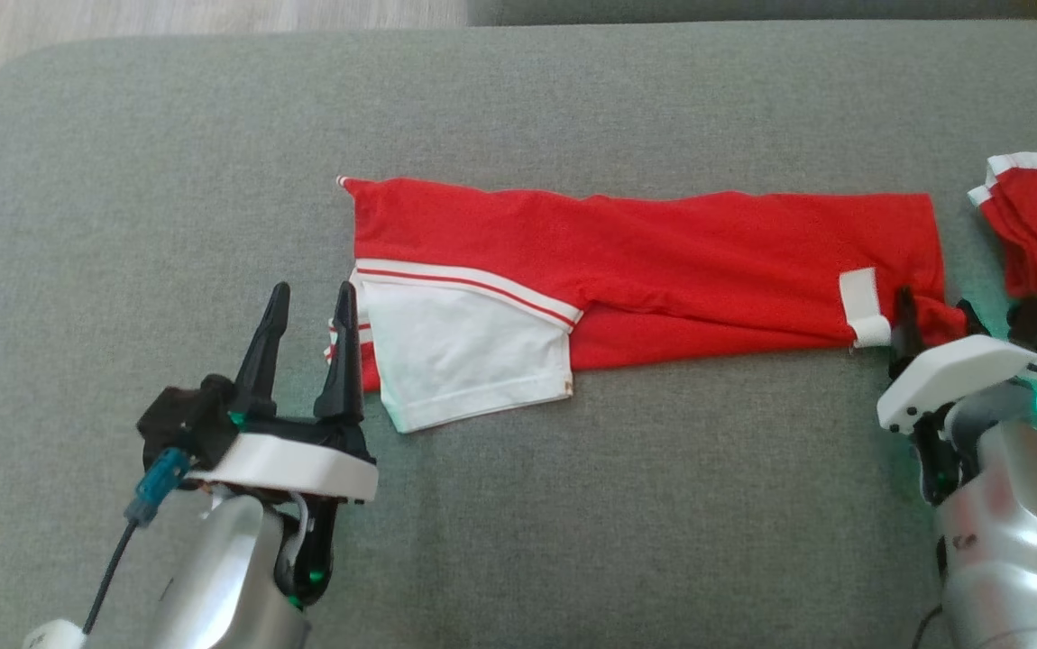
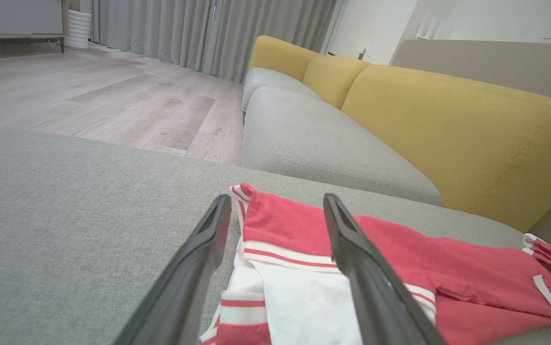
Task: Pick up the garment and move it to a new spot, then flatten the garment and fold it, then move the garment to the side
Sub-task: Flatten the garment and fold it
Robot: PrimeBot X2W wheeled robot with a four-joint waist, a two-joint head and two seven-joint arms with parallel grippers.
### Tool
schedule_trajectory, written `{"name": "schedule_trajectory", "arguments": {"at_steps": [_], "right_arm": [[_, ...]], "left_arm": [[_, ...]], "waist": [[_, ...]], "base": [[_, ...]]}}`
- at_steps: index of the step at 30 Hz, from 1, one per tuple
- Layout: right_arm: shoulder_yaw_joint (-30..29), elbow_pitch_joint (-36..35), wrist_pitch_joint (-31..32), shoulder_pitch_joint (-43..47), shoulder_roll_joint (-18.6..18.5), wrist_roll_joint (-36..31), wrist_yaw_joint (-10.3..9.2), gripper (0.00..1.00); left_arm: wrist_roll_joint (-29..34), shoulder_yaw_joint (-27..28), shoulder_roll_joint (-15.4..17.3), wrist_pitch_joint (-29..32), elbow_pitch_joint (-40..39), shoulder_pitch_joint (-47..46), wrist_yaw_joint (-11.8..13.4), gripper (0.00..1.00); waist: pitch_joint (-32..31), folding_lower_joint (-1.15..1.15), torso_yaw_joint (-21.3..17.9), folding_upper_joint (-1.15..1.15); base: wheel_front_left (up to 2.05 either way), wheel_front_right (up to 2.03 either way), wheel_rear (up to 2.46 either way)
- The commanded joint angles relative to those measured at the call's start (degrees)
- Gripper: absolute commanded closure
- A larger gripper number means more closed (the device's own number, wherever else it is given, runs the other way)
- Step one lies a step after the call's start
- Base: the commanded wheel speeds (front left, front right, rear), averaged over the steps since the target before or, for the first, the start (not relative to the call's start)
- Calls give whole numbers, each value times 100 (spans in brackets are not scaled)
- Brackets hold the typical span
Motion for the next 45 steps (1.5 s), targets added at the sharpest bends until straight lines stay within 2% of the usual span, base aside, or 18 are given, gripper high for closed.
{"name": "schedule_trajectory", "arguments": {"at_steps": [1,5,6,7,8,16,24,27,31,39,45], "right_arm": [[87,-45,18,-250,54,-83,-4,0],[32,388,53,-389,100,-159,-4,0],[97,580,66,-464,111,-145,-4,19],[138,660,56,-504,115,-118,-4,86],[194,740,35,-546,117,-66,-4,100],[233,876,-322,-727,73,154,-4,100],[83,494,-644,-724,-495,103,-4,100],[127,370,-635,-706,-492,77,-4,100],[305,169,-631,-732,-283,108,-4,100],[1162,-279,-509,-791,104,482,-4,100],[2585,-595,-394,-742,119,1763,-4,100]], "left_arm": [[41,194,23,-53,-159,-233,-22,0],[64,209,4,-53,-156,-268,-30,0],[71,217,-2,-53,-149,-289,-33,0],[75,222,-3,-53,-146,-298,-34,0],[80,228,-3,-53,-141,-305,-35,0],[95,285,13,-53,-126,-302,-39,0],[65,282,17,-53,-167,-227,-40,0],[55,260,12,-53,-170,-196,-40,0],[38,244,5,-53,-202,-152,-40,0],[52,322,22,-53,-292,1,-40,0],[51,266,10,-53,-323,79,-40,0]], "waist": [[25,-1,8,0],[68,-1,-7,0],[78,-1,-27,0],[80,-1,-41,0],[78,-1,-58,0],[-14,-1,-205,0],[-190,-1,-331,0],[-270,-1,-344,0],[-425,-1,-316,0],[-787,-1,-50,0],[-909,-1,382,0]], "base": [[0,0,0],[0,0,0],[0,0,0],[0,0,0],[0,0,0],[0,0,0],[0,0,0],[0,0,0],[0,0,0],[0,0,0],[0,0,0]]}}
